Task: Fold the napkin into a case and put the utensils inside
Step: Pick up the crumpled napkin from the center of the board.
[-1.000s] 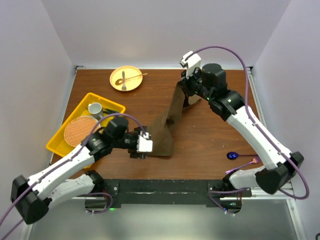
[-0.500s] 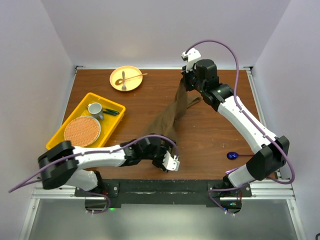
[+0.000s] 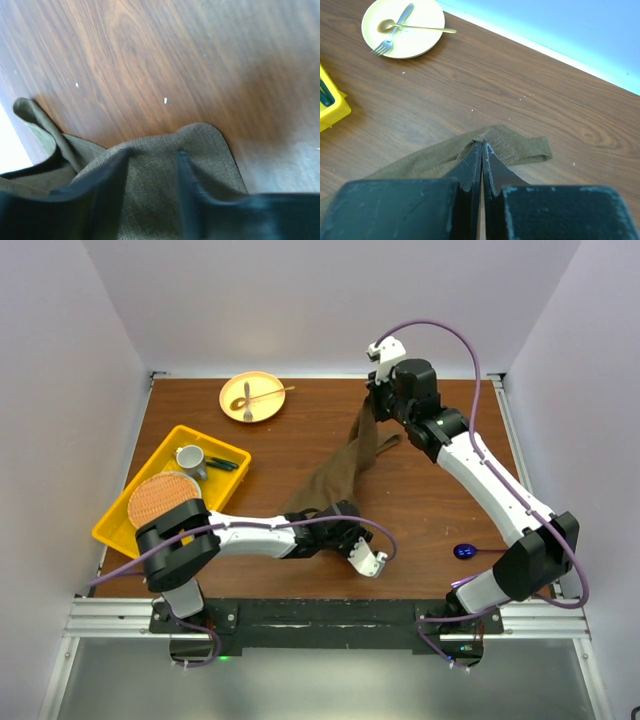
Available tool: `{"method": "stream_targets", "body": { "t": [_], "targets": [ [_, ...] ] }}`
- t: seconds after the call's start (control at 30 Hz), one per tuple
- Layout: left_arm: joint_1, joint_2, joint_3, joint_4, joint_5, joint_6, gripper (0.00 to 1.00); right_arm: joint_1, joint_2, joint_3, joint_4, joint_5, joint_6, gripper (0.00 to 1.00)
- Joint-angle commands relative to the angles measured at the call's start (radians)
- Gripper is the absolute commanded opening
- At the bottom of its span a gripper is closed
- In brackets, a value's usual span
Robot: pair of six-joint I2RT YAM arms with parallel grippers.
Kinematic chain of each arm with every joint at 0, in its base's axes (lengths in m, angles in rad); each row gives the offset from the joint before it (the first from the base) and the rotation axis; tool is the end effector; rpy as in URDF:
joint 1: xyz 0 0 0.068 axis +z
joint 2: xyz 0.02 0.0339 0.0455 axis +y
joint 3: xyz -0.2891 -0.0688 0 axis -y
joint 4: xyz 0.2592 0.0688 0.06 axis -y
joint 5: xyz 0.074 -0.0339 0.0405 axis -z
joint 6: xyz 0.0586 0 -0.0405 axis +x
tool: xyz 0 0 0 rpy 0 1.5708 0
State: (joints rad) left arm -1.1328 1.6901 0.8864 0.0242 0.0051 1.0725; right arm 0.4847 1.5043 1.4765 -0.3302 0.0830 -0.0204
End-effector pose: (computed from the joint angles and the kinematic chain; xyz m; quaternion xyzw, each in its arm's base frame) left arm 0.1574 -0.3368 0.1624 0.8239 0.4155 -0.0140 0.3852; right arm 0.3434 0.1754 0.4083 -0.1823 0.8009 0.0978 0.5620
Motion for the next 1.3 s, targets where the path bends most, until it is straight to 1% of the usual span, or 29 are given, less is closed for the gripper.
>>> {"method": "stream_targets", "body": {
  "t": [0.0, 0.03, 0.07, 0.1, 0.13, 0.17, 0.2, 0.27, 0.33, 0.37, 0.43, 0.47, 0.5, 0.57, 0.63, 0.67, 0.7, 0.77, 0.8, 0.87, 0.9, 0.93, 1.0, 1.03, 1.1, 1.13, 1.2, 1.23, 1.27],
  "targets": [
    [0.004, -0.027, 0.083, -0.059, -0.053, -0.012, 0.27, -0.055, -0.064, -0.008, -0.035, -0.009, -0.013, 0.0],
    [0.011, -0.05, 0.1, -0.066, -0.044, -0.035, 0.19, -0.073, -0.091, -0.008, -0.056, -0.025, -0.019, 0.0],
    [0.022, -0.114, 0.109, -0.082, -0.028, -0.067, 0.0, -0.096, -0.108, -0.01, -0.079, -0.034, -0.029, 0.0],
    [0.059, -0.153, 0.118, -0.096, 0.043, -0.151, 0.0, -0.139, -0.13, -0.016, -0.119, -0.046, -0.036, 0.0],
    [0.086, -0.188, 0.144, -0.118, 0.091, -0.196, 0.0, -0.162, -0.172, -0.022, -0.138, -0.06, -0.048, 0.0],
    [0.115, -0.251, 0.161, -0.165, 0.183, -0.238, 0.0, -0.181, -0.202, -0.03, -0.154, -0.072, -0.081, 0.0],
    [0.175, -0.279, 0.178, -0.191, 0.223, -0.319, 0.0, -0.21, -0.226, -0.045, -0.191, -0.077, -0.096, 0.0],
    [0.221, -0.34, 0.22, -0.283, 0.306, -0.368, 0.0, -0.23, -0.307, -0.061, -0.222, -0.08, -0.153, 0.0],
    [0.252, -0.38, 0.218, -0.323, 0.309, -0.397, 0.0, -0.235, -0.357, -0.079, -0.274, -0.08, -0.194, 0.0],
    [0.264, -0.421, 0.215, -0.349, 0.311, -0.411, 0.0, -0.236, -0.398, -0.076, -0.297, -0.113, -0.203, 0.0],
    [0.338, -0.482, 0.217, -0.366, 0.347, -0.485, 0.0, -0.235, -0.437, -0.058, -0.387, -0.132, -0.214, 0.0],
    [0.372, -0.501, 0.221, -0.395, 0.437, -0.514, 0.0, -0.235, -0.467, -0.045, -0.424, -0.147, -0.219, 0.0],
    [0.425, -0.52, 0.233, -0.418, 0.487, -0.569, 0.0, -0.238, -0.481, -0.012, -0.505, -0.194, -0.226, 0.0],
    [0.447, -0.561, 0.235, -0.475, 0.573, -0.612, 0.0, -0.235, -0.509, 0.014, -0.568, -0.233, -0.233, 0.0],
    [0.467, -0.575, 0.223, -0.487, 0.587, -0.701, 0.0, -0.235, -0.541, 0.025, -0.628, -0.282, -0.23, 0.0],
    [0.491, -0.57, 0.212, -0.469, 0.619, -0.786, 0.0, -0.235, -0.549, 0.018, -0.63, -0.295, -0.224, 0.0],
    [0.568, -0.56, 0.185, -0.451, 0.645, -0.834, 0.0, -0.235, -0.546, -0.019, -0.612, -0.302, -0.211, 0.0],
    [0.664, -0.494, 0.158, -0.373, 0.738, -0.952, 0.0, -0.235, -0.52, -0.076, -0.584, -0.313, -0.193, 0.0],
    [0.741, -0.462, 0.155, -0.354, 0.756, -0.977, 0.0, -0.235, -0.472, -0.088, -0.545, -0.315, -0.191, 0.0],
    [0.786, -0.348, 0.172, -0.325, 0.757, -1.002, 0.0, -0.236, -0.409, -0.11, -0.508, -0.293, -0.207, 0.0],
    [0.81, -0.31, 0.212, -0.336, 0.75, -0.997, 0.05, -0.238, -0.379, -0.114, -0.482, -0.281, -0.214, 0.0],
    [0.82, -0.243, 0.235, -0.371, 0.743, -0.985, 0.21, -0.236, -0.315, -0.117, -0.468, -0.275, -0.243, 0.0],
    [0.853, -0.198, 0.279, -0.406, 0.724, -0.968, 0.34, -0.236, -0.261, -0.119, -0.458, -0.264, -0.271, 0.0],
    [0.87, -0.185, 0.283, -0.424, 0.722, -0.964, 0.44, -0.236, -0.212, -0.122, -0.458, -0.261, -0.303, 0.0],
    [0.915, -0.201, 0.276, -0.438, 0.72, -0.921, 0.52, -0.238, -0.175, -0.133, -0.455, -0.246, -0.32, 0.0],
    [0.929, -0.226, 0.272, -0.446, 0.714, -0.902, 0.59, -0.238, -0.147, -0.139, -0.451, -0.239, -0.326, 0.0],
    [0.952, -0.251, 0.263, -0.48, 0.725, -0.788, 0.64, -0.241, -0.124, -0.148, -0.448, -0.233, -0.328, 0.0],
    [0.952, -0.268, 0.264, -0.554, 0.734, -0.719, 0.67, -0.241, -0.116, -0.151, -0.445, -0.232, -0.32, 0.0],
    [0.952, -0.277, 0.258, -0.581, 0.745, -0.619, 0.68, -0.239, -0.105, -0.153, -0.443, -0.233, -0.316, 0.0]
  ]
}}
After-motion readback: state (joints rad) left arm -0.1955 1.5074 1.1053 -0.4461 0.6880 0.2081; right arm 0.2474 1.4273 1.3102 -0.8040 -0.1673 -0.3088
